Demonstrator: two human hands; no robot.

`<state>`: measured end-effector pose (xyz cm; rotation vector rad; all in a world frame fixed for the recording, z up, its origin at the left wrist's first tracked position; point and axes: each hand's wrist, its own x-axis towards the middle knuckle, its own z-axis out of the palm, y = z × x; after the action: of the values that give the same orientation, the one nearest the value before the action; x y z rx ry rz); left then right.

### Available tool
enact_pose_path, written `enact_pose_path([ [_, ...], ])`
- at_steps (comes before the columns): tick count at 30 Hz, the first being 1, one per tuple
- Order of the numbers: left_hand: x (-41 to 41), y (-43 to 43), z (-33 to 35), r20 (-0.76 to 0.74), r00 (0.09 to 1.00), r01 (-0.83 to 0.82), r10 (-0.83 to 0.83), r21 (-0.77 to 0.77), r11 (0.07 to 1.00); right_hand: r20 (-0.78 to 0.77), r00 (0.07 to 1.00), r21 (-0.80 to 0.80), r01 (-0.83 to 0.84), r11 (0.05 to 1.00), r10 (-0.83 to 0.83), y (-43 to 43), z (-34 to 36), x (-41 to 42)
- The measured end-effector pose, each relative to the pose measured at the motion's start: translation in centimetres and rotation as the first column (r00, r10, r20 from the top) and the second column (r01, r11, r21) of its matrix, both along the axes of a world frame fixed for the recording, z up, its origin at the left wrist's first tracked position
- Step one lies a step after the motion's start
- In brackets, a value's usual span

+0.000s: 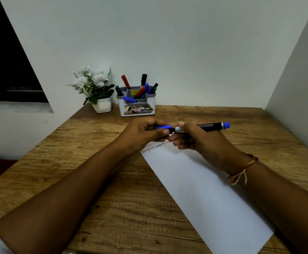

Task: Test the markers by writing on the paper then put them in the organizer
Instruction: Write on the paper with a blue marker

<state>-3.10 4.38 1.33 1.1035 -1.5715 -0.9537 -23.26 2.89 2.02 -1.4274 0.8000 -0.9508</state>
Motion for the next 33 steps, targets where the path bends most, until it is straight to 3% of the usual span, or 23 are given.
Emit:
enact_pose_path([
  [2,0.5,-0.3,0.1,0.021,0.998,-0.057,0.058,-0.017,0.998,-0.007,0.999,-0.017,0.047,0.999,-0.047,0.0,0.1,0.0],
  [4,1.4,-0.7,-0.2,0.123,0.983,-0.130,0.135,-0.048,0.990,-0.165,0.985,-0.238,0.009,0.971,-0.050,0.2,0.0,-0.4],
  [6,2.3,-1.1,-0.7,0.328,0.923,-0.185,0.202,-0.082,0.979,-0.455,0.889,-0.544,-0.227,0.808,-0.056,0.3,-0.4,-0.8],
  [7,2.6,-1.4,-0.9,0.404,0.890,-0.193,0.213,-0.089,0.977,-0.581,0.810,-0.603,-0.361,0.711,-0.082,0.2,-0.7,-0.8],
  [9,2.9,-1.7,-1.2,0.455,0.867,-0.187,0.202,-0.078,0.979,-0.700,0.704,-0.612,-0.504,0.610,-0.120,-0.1,-1.4,-0.8],
  [12,3.2,-2.0,-1.4,0.499,0.850,-0.162,0.167,-0.054,0.985,-0.709,0.692,-0.625,-0.525,0.577,-0.138,-0.7,-1.9,-1.0],
  [17,3.5,-2.2,-1.4,0.554,0.819,-0.147,0.149,-0.048,0.988,-0.716,0.688,-0.602,-0.524,0.602,-0.117,-1.5,-1.9,-1.6],
  [19,3.6,-2.3,-1.3,0.551,0.822,-0.145,0.144,-0.043,0.989,-0.732,0.675,-0.551,-0.509,0.662,-0.090,-1.8,-2.0,-1.6],
  [22,3.6,-2.2,-1.3,0.512,0.841,-0.170,0.172,-0.050,0.984,-0.541,0.833,-0.517,-0.223,0.826,-0.114,-1.1,-1.4,-0.6],
  [24,3.6,-2.1,-1.2,0.477,0.856,-0.199,0.198,-0.050,0.979,-0.332,0.930,-0.380,0.019,0.925,-0.156,-0.4,-0.7,0.7],
  [26,3.6,-2.2,-1.4,0.467,0.857,-0.219,0.217,-0.051,0.974,-0.241,0.956,-0.207,0.119,0.971,-0.169,-0.1,0.0,2.0],
  [29,3.8,-2.5,-1.3,0.518,0.829,-0.211,0.210,-0.058,0.976,-0.286,0.945,-0.111,0.132,0.985,-0.159,0.0,0.7,3.9],
  [33,4.5,-2.7,-1.3,0.549,0.810,-0.206,0.205,-0.061,0.977,-0.357,0.907,-0.236,0.143,0.961,-0.223,-0.4,-0.8,5.3],
])
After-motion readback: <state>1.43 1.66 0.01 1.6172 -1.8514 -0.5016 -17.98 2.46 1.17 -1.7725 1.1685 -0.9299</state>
